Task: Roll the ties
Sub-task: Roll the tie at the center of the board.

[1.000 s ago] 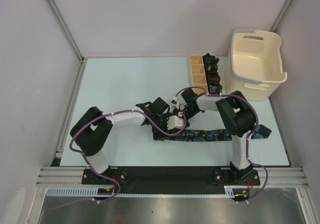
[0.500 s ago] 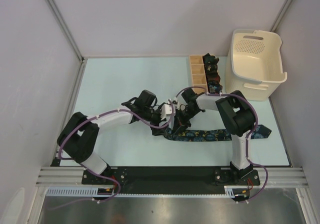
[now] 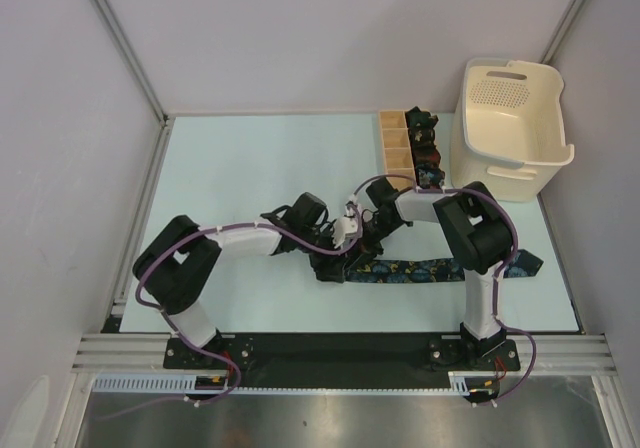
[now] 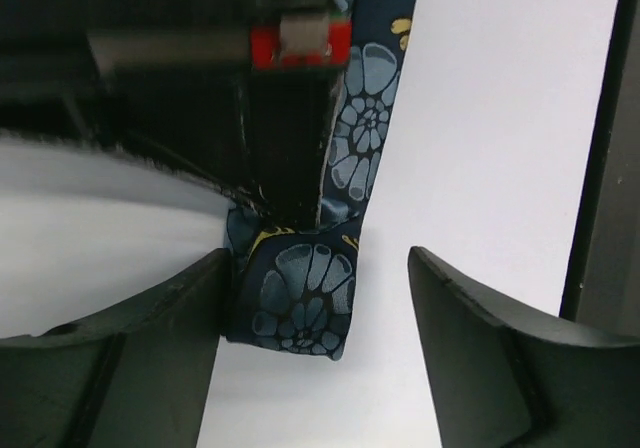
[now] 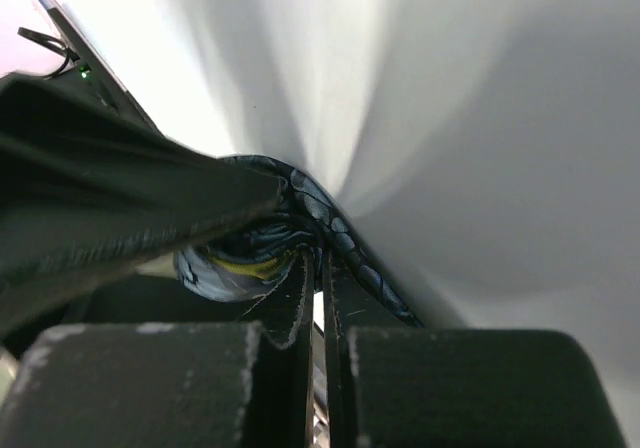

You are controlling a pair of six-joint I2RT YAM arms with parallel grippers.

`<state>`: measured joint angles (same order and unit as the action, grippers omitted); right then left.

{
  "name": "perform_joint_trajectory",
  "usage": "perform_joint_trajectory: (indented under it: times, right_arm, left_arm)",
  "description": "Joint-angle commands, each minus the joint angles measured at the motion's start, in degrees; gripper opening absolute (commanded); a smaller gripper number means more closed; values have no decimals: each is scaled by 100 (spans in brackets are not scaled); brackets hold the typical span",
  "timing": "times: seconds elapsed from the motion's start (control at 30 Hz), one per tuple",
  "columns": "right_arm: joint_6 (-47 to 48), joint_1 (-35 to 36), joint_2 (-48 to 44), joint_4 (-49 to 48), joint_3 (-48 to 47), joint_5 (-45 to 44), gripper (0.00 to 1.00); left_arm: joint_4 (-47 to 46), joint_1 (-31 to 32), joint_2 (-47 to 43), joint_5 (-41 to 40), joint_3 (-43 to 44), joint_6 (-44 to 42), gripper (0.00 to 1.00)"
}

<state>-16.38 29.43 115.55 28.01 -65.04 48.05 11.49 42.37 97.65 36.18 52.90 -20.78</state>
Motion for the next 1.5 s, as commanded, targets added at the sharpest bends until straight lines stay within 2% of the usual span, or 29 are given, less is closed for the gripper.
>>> perform_joint_trajectory:
  times: [0.0,0.17,0.27,0.37,0.5,0.6,0.73,0.9,1.13,1.3,1.47]
  right_arm:
    - [390,-69,100,-85,289,-1105,0]
    - [425,-52,117,-129,360,-1061,0]
    - [478,-51,126,-94,360,-1061,0]
    - [548,-51,117,-94,360,-1035,0]
    - [575,-34,117,-76,360,-973,0]
    - [583,-34,91,-33,351,-877,0]
    - [513,-69,-67,-32,316,-543,0]
    - [215,-218,-392,-68,334,19,10]
    - [399,-771,-770,582,237,380,29]
    - [347,-983,-1086,601,360,758,31]
    - [-75,-720,-991,109,562,829,34]
  left_arm:
    - [-1670,-18,-640,38,-910,1057,74]
    - [-2667,-27,-773,-59,-1352,1094,63]
    - [-2792,-18,-773,2,-1537,900,60]
    - [-2652,43,-712,38,-1538,681,61]
    - [-2257,350,-712,-331,-1406,206,60]
    - [-1827,561,-545,-743,-1134,65,55]
    - [-1317,737,-247,-1323,-844,-67,40]
    - [-903,913,17,-1640,-527,-163,29]
    - [-472,1036,448,-1843,-123,-67,26]
    - [-437,1045,519,-1808,-61,-67,26]
    - [-323,1045,484,-1773,9,-58,25]
